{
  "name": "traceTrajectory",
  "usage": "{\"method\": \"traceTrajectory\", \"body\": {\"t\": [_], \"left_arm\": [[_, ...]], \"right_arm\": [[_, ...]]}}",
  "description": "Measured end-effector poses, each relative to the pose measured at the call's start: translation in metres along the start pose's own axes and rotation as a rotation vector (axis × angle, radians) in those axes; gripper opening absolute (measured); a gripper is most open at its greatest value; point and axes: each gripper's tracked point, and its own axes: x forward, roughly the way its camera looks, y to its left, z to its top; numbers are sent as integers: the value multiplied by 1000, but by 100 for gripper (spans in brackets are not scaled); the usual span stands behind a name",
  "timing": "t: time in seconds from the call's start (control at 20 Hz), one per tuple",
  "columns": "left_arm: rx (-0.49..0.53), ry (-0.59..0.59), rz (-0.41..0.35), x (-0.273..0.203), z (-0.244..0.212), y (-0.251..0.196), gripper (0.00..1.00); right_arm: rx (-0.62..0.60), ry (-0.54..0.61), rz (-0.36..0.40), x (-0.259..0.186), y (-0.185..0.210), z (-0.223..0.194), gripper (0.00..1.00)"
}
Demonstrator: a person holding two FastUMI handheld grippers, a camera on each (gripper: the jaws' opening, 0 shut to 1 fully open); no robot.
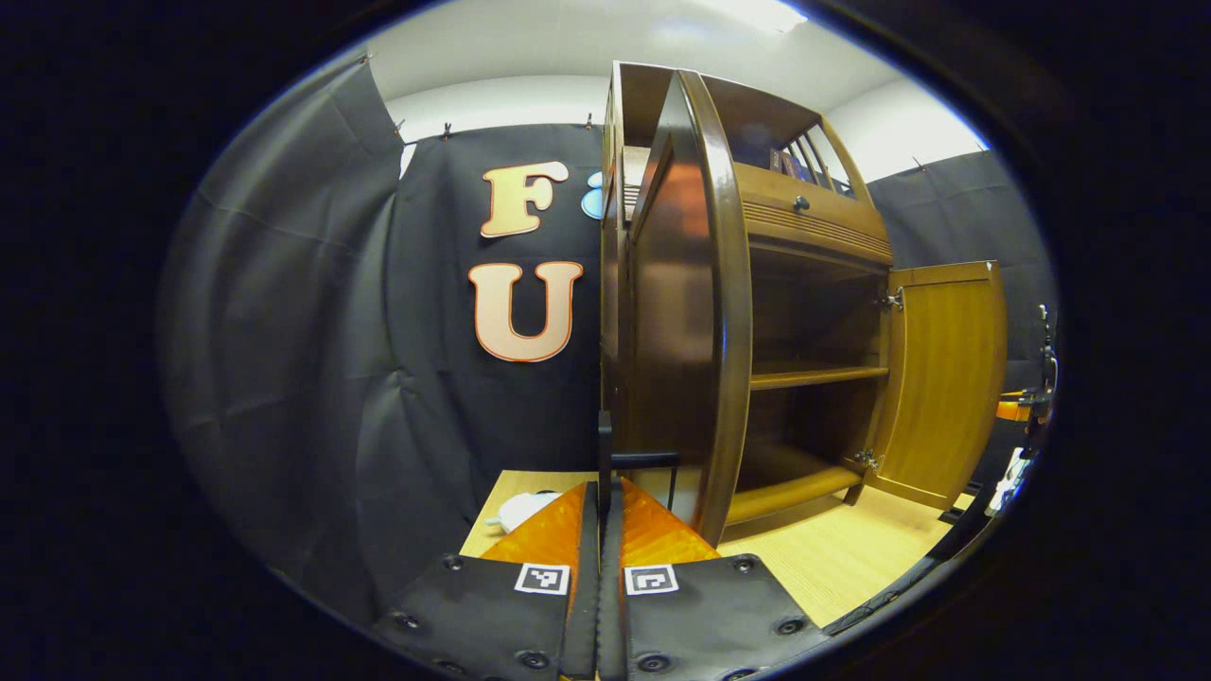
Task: Open the right door of the double-door shoe cabinet with the right hand, and open the left door with the left hand.
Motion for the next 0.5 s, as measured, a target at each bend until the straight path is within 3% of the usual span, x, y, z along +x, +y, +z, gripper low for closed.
{"method": "traceTrajectory", "body": {"t": [0.2, 0.25, 0.3, 0.4, 0.45, 0.5], "left_arm": [[-11, -8, -30, -1, 0, 12, 8], [-8, 3, -23, -4, -4, 13, 14], [12, 13, -7, -8, -6, 12, 12], [57, 47, 29, -20, -19, 9, 12], [70, 71, 51, -31, -31, 11, 13], [74, 91, 70, -40, -41, 11, 13]], "right_arm": [[8, 13, -10, 2, -3, -1, 90], [10, 16, -17, 3, -4, -3, 92], [10, 16, -24, 2, -5, -3, 94], [3, 15, -31, 2, -4, -2, 88], [-2, 15, -31, 1, -4, -2, 94], [-2, 13, -30, 1, -4, -2, 94]]}}
